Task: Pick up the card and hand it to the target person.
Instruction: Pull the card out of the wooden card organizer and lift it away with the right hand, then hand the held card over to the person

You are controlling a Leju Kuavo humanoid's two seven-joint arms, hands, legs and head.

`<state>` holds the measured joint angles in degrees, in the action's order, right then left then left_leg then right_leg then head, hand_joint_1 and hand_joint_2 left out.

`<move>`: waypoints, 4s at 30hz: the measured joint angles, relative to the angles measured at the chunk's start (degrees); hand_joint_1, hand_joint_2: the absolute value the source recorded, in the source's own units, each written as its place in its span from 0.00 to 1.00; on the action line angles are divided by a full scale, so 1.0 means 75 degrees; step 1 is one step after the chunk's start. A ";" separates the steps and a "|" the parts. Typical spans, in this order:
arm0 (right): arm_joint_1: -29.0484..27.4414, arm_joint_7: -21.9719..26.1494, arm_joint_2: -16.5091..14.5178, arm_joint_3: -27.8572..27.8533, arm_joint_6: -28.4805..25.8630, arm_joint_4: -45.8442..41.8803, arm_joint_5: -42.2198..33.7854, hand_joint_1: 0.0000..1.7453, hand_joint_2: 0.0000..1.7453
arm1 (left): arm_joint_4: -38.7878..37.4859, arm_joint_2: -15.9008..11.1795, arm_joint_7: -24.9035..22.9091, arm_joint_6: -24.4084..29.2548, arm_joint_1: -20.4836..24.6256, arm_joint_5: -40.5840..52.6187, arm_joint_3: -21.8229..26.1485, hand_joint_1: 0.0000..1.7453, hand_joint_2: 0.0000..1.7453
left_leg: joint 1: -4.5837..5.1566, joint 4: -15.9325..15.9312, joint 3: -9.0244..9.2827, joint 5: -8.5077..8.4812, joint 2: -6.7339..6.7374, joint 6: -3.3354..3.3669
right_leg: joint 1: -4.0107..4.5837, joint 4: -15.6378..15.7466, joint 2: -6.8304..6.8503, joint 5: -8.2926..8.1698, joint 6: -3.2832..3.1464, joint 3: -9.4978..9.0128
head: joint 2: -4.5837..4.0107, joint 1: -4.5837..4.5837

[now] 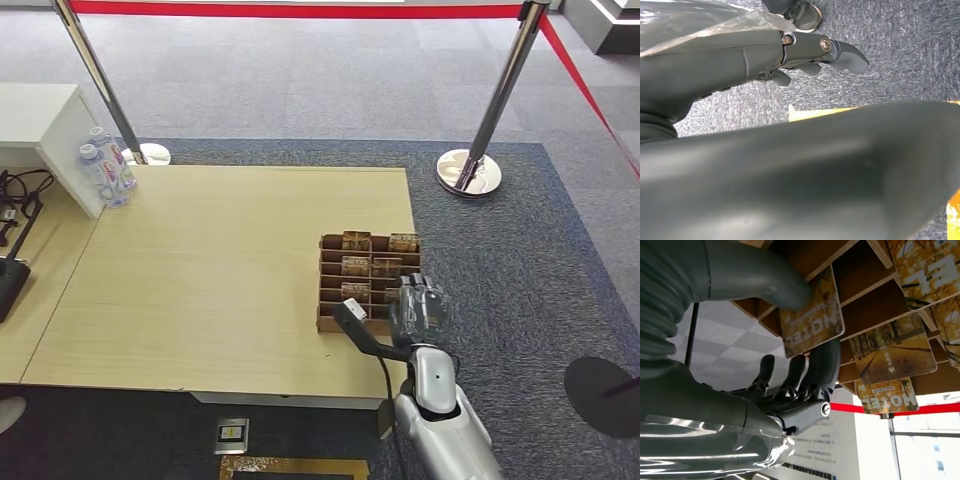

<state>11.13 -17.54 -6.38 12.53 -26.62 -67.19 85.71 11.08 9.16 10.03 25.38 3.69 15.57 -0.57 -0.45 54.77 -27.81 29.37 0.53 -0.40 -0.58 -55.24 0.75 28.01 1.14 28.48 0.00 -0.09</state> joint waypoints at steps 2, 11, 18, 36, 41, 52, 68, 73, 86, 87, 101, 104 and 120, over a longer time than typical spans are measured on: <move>0.0000 -0.0001 -0.0005 -0.0014 0.0018 0.0001 0.0002 0.71 1.00 | 0.0000 0.0000 -0.0001 0.0000 0.0000 0.0001 0.0000 0.00 0.00 | 0.0000 0.0000 0.0000 0.0000 0.0000 0.0000 | 0.0000 0.0000 0.0000 0.0000 0.0000 0.0000 | 0.0000 0.0000; -0.0014 0.0004 -0.0077 -0.0027 0.0042 -0.0037 0.0026 0.72 1.00 | 0.0000 0.0003 -0.0022 0.0000 0.0004 0.0023 0.0000 0.00 0.00 | 0.0000 0.0000 0.0000 0.0000 0.0000 0.0000 | 0.0000 0.0000 0.0000 0.0000 0.0000 0.0001 | 0.0000 0.0000; -0.0031 0.0023 -0.0104 -0.0027 0.0071 -0.0071 0.0032 0.74 1.00 | 0.0000 0.0003 -0.0059 0.0000 0.0007 0.0055 0.0000 0.00 0.00 | 0.0000 0.0000 0.0000 -0.0002 0.0000 0.0000 | 0.0000 0.0000 0.0000 -0.0002 0.0001 0.0001 | 0.0000 0.0000; -0.0139 0.0839 -0.0137 0.0139 0.0513 -0.0761 -0.0924 0.85 1.00 | 0.0000 0.0003 -0.0090 0.0054 0.0018 0.0127 0.0000 0.00 0.00 | 0.0000 0.0000 -0.0005 -0.0002 0.0000 0.0000 | 0.0000 0.0000 0.0000 -0.0001 0.0001 0.0005 | 0.0000 -0.0001; -0.0131 0.1001 -0.0097 0.0294 0.0598 -0.0997 -0.1234 0.83 1.00 | 0.0000 -0.0002 -0.0140 -0.0017 0.0028 0.0133 0.0000 0.00 0.00 | 0.0000 -0.0001 -0.0006 -0.0002 0.0000 0.0000 | 0.0001 0.0000 0.0000 -0.0001 0.0001 0.0005 | 0.0000 0.0000; -0.0159 0.1083 0.0077 0.0771 0.0509 -0.1607 -0.1373 0.83 1.00 | 0.0000 -0.0005 -0.0149 0.0137 0.0029 0.0146 0.0000 0.00 0.00 | 0.0000 -0.0001 -0.0006 -0.0002 0.0000 0.0000 | 0.0001 0.0000 0.0000 -0.0001 0.0001 0.0006 | 0.0000 0.0000; -0.0213 0.1946 0.0302 0.1729 0.1097 -0.2552 -0.3130 0.83 1.00 | 0.0001 -0.0003 -0.0113 0.0147 0.0047 0.0301 -0.0001 0.00 0.00 | -0.0001 -0.0001 -0.0008 -0.0002 0.0000 -0.0001 | 0.0001 -0.0001 0.0000 -0.0001 0.0000 0.0006 | 0.0000 0.0000; 0.0181 0.2200 0.0156 0.2063 0.1632 -0.2197 -0.3888 0.84 1.00 | 0.0003 -0.0001 -0.0221 0.0118 0.0107 0.0408 -0.0017 0.00 0.00 | -0.0001 -0.0001 -0.0009 -0.0003 0.0001 -0.0002 | 0.0001 -0.0002 0.0000 -0.0001 0.0000 0.0005 | 0.0000 -0.0001; 0.1360 0.2337 -0.0476 0.2276 0.1933 -0.0374 -0.4494 0.84 1.00 | 0.0003 0.0003 -0.0291 0.0111 0.0185 0.0462 -0.0071 0.00 0.00 | -0.0001 -0.0001 -0.0014 -0.0007 0.0001 -0.0002 | 0.0002 -0.0004 0.0000 -0.0001 0.0000 0.0008 | 0.0000 -0.0001; 0.1374 0.2340 -0.0484 0.2277 0.1931 -0.0331 -0.4495 0.84 1.00 | 0.0003 0.0003 -0.0291 0.0112 0.0185 0.0462 -0.0071 0.00 0.00 | -0.0001 -0.0001 -0.0015 -0.0007 0.0000 -0.0002 | 0.0001 -0.0004 0.0000 -0.0001 0.0000 0.0009 | 0.0000 -0.0001; 0.2338 0.2506 -0.0993 0.2443 0.2071 0.1329 -0.5003 0.10 1.00 | 0.0003 0.0003 -0.0375 0.0130 0.0186 0.0444 -0.0074 0.00 0.00 | -0.0004 -0.0001 -0.0017 -0.0014 0.0001 -0.0010 | 0.0004 -0.0008 0.0000 -0.0005 -0.0005 0.0015 | 0.0000 0.0000; 0.2703 0.2604 -0.1278 0.2506 0.2042 0.1978 -0.5128 0.00 1.00 | 0.0003 0.0001 -0.0407 0.0154 0.0180 0.0399 -0.0073 0.00 0.00 | -0.0005 -0.0001 -0.0019 -0.0014 0.0001 -0.0010 | 0.0006 -0.0010 0.0000 -0.0005 -0.0006 0.0016 | 0.0000 0.0001; 0.3194 0.2903 -0.1922 0.3104 0.1551 0.2932 -0.5702 0.00 0.00 | 0.0001 0.0000 -0.0277 0.0369 0.0076 0.0278 0.0028 0.00 0.00 | -0.0005 -0.0001 -0.0025 -0.0014 0.0000 -0.0010 | 0.0005 -0.0009 0.0000 -0.0005 -0.0006 0.0024 | 0.0000 0.0000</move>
<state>35.08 4.24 -20.80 35.81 -14.99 -45.20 42.94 11.09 9.16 7.96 28.15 4.26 17.65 -0.36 -0.49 54.76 -28.00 29.27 0.53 -0.48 -0.54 -55.30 0.75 27.97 1.10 28.65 0.00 -0.09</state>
